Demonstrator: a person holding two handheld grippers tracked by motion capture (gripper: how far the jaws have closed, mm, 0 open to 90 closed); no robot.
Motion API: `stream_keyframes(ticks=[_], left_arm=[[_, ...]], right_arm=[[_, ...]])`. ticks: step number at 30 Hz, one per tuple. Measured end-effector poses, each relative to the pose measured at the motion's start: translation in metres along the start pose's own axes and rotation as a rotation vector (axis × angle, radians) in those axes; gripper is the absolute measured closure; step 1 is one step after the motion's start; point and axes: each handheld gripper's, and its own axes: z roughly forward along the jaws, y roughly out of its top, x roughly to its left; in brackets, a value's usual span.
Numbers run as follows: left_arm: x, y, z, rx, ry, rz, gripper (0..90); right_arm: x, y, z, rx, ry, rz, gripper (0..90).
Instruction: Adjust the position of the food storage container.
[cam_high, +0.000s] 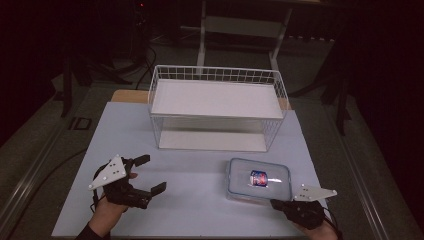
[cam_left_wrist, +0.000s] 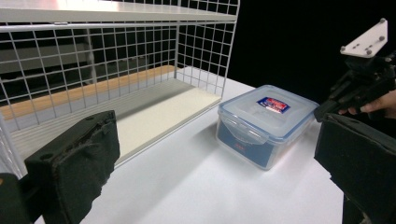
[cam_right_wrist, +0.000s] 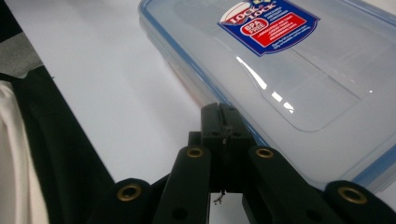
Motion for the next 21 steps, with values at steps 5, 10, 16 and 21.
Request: stream_keyframes(ticks=[5,10,16,21], left_arm=[[0.0,-0.001,0.001,0.003,-0.005,-0.003,0.0],[-0.001,-0.002,0.003,0.009,-0.009,-0.001,0.0],[-0.001,-0.004,0.005,0.015,-0.011,0.001,0.0],[-0.001,-0.004,0.005,0.014,-0.01,0.006,0.0]], right_arm=[[-0.007,0.004,0.001,-0.005,-0.009,-0.004,90.0],[-0.015,0.007,0.002,-0.001,-0.023,0.002,90.0],[-0.024,0.014,-0.012,-0.059,-0.048,0.01,90.0],[-0.052,0.016,-0.024,-0.067,-0.156,0.032,90.0]])
